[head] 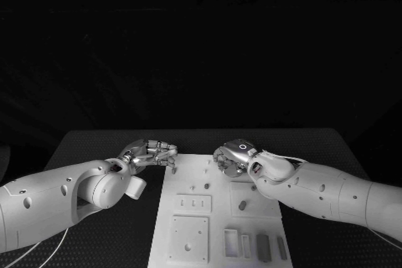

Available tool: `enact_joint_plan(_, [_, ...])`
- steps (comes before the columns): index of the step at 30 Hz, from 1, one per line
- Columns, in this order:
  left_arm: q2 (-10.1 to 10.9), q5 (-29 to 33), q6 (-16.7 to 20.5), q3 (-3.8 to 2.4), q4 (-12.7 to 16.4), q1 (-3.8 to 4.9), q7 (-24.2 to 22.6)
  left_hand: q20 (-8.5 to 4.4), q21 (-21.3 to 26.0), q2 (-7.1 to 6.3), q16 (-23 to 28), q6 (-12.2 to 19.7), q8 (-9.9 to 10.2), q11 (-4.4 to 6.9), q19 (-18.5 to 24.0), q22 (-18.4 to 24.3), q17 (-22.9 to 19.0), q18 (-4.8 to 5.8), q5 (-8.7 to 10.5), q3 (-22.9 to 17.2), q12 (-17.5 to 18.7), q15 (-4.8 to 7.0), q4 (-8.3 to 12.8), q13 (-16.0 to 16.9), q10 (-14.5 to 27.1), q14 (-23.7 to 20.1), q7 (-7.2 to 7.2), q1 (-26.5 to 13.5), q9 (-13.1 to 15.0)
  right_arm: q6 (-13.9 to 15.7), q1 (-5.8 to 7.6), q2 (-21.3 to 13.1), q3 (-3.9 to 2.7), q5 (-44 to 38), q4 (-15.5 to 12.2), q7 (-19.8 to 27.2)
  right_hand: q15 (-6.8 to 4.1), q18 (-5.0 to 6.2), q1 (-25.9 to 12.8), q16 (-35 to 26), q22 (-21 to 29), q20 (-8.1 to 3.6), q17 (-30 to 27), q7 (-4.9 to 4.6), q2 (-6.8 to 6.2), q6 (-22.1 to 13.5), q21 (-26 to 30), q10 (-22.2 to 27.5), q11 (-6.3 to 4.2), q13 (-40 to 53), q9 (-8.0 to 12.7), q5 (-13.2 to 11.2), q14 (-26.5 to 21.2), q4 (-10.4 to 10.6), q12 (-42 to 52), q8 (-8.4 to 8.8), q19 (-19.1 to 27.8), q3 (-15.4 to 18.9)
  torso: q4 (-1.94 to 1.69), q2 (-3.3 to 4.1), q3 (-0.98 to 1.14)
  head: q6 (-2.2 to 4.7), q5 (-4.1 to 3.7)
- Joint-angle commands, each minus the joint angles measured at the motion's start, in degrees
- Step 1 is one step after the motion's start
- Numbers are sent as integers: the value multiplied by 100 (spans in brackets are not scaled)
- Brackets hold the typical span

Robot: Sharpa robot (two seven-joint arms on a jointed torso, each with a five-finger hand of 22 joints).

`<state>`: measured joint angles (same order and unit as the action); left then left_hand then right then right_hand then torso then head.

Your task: Assemble the parts on the task board

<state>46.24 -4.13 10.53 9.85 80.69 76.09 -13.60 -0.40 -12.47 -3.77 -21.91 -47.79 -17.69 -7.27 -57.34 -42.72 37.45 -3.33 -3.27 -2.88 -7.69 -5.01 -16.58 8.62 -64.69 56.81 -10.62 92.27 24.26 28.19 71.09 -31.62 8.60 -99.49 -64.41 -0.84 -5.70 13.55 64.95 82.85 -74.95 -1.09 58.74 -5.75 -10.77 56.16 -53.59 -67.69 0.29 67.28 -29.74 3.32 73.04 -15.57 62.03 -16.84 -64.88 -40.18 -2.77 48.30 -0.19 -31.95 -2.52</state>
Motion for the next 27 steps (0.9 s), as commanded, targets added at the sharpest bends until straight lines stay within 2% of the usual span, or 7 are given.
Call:
enact_joint_plan(1, [2, -16, -91, -6, 15, 5, -25, 15, 31, 13, 23, 1, 26, -32, 23, -7, 11, -53, 13, 27, 23, -47, -1, 6, -26, 12, -25, -50, -10, 34, -3, -25, 1, -45, -16, -17, -8, 145, -9, 31, -85, -13, 0, -65, 26, 86, 21, -24, -19, -7, -4, -9, 21, 2, 7, -13, -19, -12, -2, -1, -2, -5, -5])
enact_joint_plan(7, [9, -16, -90, -6, 17, 5, -24, 15, 33, 11, 25, 2, 27, -32, 23, -8, 13, -53, 13, 28, 25, -47, 0, 6, -26, 13, -25, -50, -11, 49, -5, -71, 1, -42, -72, -49, -8, 145, -95, 21, -80, -10, -32, -75, -69, 34, 27, -11, -13, -16, -3, -8, 5, 47, -10, 20, -22, 13, 8, -2, 2, 2, -1])
enact_joint_plan(11, [16, -16, -91, -6, 22, 5, -20, 15, 34, 10, 28, 4, 28, -33, 23, -8, 15, -53, 13, 29, 27, -48, 0, 6, -25, 13, -26, -51, -11, 53, -5, -132, 1, -23, -153, -58, 24, 145, -103, 13, -75, -16, -57, -125, -142, -157, 36, 15, 29, -16, 37, -7, -10, 71, -18, 133, -26, -6, 5, -1, 0, 4, -4])
enact_joint_plan(14, [22, -16, -90, -6, 22, 5, -18, 15, 34, 9, 30, 5, 29, -33, 23, -8, 16, -53, 13, 30, 29, -48, 0, 6, -24, 13, -26, -52, -12, 72, -5, -157, 0, -22, -183, -88, 41, 145, -119, 8, -74, -14, -76, -143, -174, -196, 39, 22, 47, -15, 45, -8, -23, 95, -18, 156, -26, -6, 6, -2, 1, 8, -8])
enact_joint_plan(27, [2, -17, -97, -5, -4, 4, -16, 16, 38, 9, 38, 11, 33, -35, 23, -9, 24, -53, 13, 34, 36, -48, -2, 7, -22, 15, -29, -59, -15, 154, -4, -226, -3, -27, -204, -191, 57, 145, -156, 24, -74, -15, -54, -152, -142, -188, 36, 22, 58, -13, 38, -8, 0, 223, -7, 155, -45, -28, 17, 2, 2, 26, -51])
